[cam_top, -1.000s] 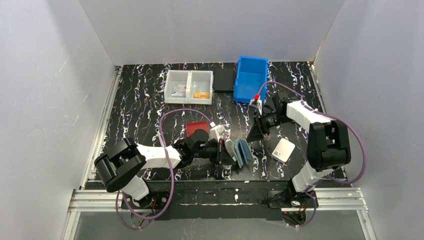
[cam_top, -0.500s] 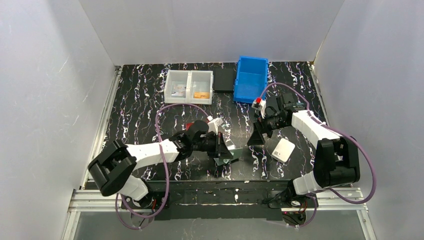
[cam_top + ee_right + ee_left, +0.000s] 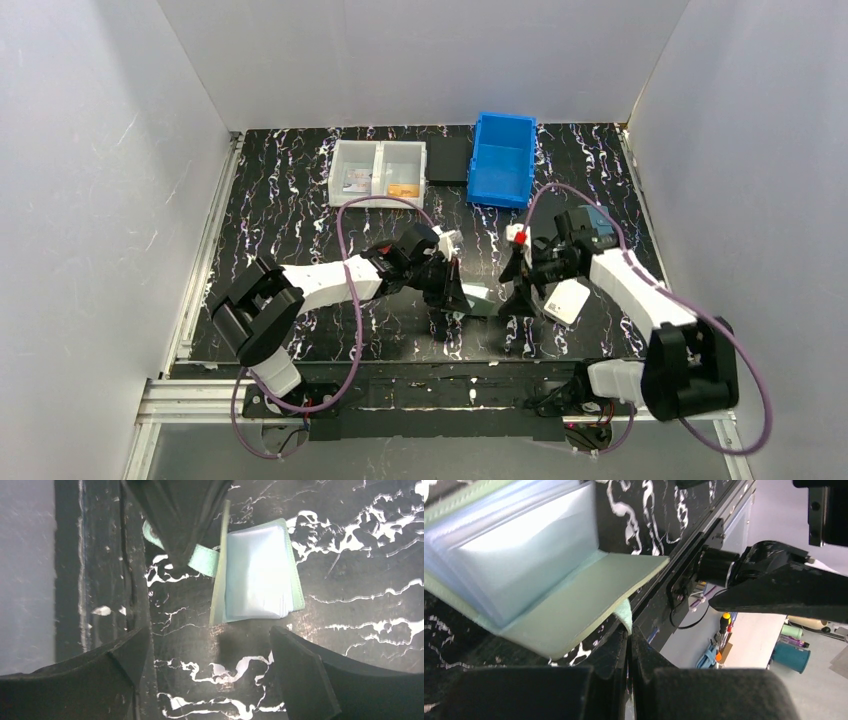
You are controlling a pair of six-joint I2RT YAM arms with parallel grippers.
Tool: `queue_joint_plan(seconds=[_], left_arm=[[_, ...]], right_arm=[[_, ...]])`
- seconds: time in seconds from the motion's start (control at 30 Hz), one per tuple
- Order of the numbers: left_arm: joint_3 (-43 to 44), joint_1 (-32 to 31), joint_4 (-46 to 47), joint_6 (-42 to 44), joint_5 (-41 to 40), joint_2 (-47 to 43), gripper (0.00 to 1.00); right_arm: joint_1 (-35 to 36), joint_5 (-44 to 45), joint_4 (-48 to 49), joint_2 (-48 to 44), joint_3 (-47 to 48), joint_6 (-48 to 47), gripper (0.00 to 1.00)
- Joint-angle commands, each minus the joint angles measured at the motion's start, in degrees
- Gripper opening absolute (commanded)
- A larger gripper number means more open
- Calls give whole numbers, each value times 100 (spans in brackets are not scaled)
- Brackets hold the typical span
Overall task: Take the credit cards out of the card holder
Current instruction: Open the card holder at the center of the board.
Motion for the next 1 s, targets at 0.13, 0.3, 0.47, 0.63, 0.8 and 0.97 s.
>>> queue_joint_plan(seconds=[0.13,0.3,0.47,0.63,0.8,0.97], left_arm=[[-828,-25,-91,-294,-76,-611,0],[-1402,-26,348,-718,-260,-990,0],[-2046,-18,526,-1041,-680,-1374,3],[-2287,50,557,-1118,-861,-1352,14],[-2481,197,519,-1237,-1158,-1448,16],[-2687,443,178,-1331,-1551,-1639,16]], right_arm=[[1769,1454,2362,-711,-769,834,94],[2278,1575,2044,-429,-660,624,70],[2287,941,1531,-630,-589,379,78],[2141,1371,2149,-543,-569,1393,76],[1925,1493,2408,-336,-459,2180,65],[1683,627,2323,-435,-394,2402,67]])
